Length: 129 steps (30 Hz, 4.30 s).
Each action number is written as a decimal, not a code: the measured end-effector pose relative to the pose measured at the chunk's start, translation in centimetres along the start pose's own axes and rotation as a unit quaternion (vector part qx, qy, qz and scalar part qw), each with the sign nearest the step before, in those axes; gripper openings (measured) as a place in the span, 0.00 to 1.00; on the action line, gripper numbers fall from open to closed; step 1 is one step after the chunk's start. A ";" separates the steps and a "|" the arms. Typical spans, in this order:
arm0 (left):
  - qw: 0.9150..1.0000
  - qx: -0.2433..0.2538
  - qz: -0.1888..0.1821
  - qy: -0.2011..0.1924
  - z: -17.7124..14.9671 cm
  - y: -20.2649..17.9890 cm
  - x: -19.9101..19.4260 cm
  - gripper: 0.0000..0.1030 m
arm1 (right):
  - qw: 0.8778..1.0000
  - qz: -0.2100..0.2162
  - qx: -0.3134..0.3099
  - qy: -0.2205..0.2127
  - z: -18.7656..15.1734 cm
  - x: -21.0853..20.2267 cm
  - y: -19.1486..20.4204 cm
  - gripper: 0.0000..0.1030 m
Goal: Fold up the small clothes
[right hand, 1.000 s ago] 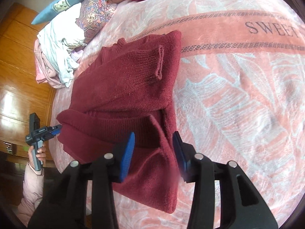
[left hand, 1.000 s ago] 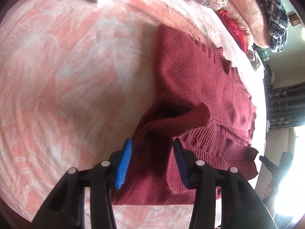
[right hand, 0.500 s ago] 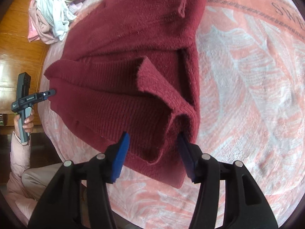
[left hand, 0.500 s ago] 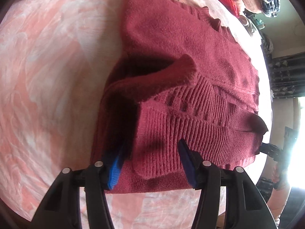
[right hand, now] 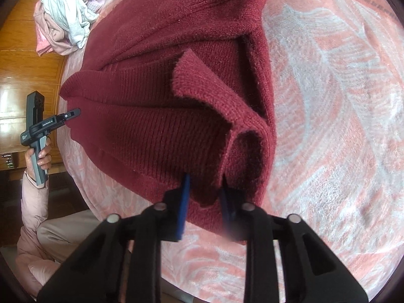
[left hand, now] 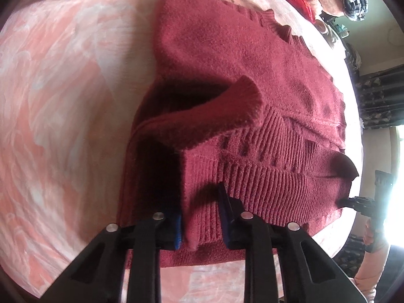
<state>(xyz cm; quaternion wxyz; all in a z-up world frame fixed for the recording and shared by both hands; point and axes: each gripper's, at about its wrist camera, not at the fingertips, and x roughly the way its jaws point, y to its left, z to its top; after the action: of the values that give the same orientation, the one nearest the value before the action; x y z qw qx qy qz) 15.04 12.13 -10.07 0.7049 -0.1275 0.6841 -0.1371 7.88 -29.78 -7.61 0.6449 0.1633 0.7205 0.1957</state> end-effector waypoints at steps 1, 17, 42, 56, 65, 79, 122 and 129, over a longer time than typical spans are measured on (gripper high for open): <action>1.000 -0.001 -0.003 -0.003 0.1 0.0 -0.1 0.12 | 1.000 -0.001 -0.003 -0.006 0.1 -0.2 0.2 0.03; 0.997 -0.043 -0.029 -0.054 5.4 0.9 -2.2 0.13 | 0.984 0.010 0.048 -0.170 4.5 -6.6 -2.4 0.45; 0.980 0.142 0.114 -0.076 3.1 -1.5 -0.4 0.65 | 0.991 -0.080 -0.072 -0.078 4.9 -0.6 -0.9 0.46; 0.987 0.114 0.053 -0.099 3.0 -1.5 -3.4 0.08 | 0.989 -0.026 -0.067 -0.129 4.5 -4.6 -1.0 0.11; 0.981 0.142 0.118 -0.064 2.8 -2.3 0.0 0.44 | 0.988 -0.050 -0.080 -0.120 5.0 -3.9 0.0 0.11; 0.986 0.095 0.029 -0.132 2.8 -1.8 -4.0 0.08 | 0.987 -0.002 -0.073 -0.145 4.7 -5.7 -0.4 0.10; 0.981 -0.032 0.074 -0.176 9.3 2.5 -5.3 0.14 | 0.979 -0.080 -0.062 -0.180 12.7 -8.7 -5.6 0.44; 0.981 -0.019 0.097 -0.164 5.5 1.5 -5.8 0.17 | 0.984 -0.035 -0.088 -0.154 10.1 -5.5 -4.0 0.42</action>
<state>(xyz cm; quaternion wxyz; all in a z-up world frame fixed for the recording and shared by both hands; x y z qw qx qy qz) 20.42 15.61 -5.10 0.8151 -0.0950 0.5706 -0.0325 18.58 -35.27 -5.75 0.7664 0.1083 0.5979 0.2081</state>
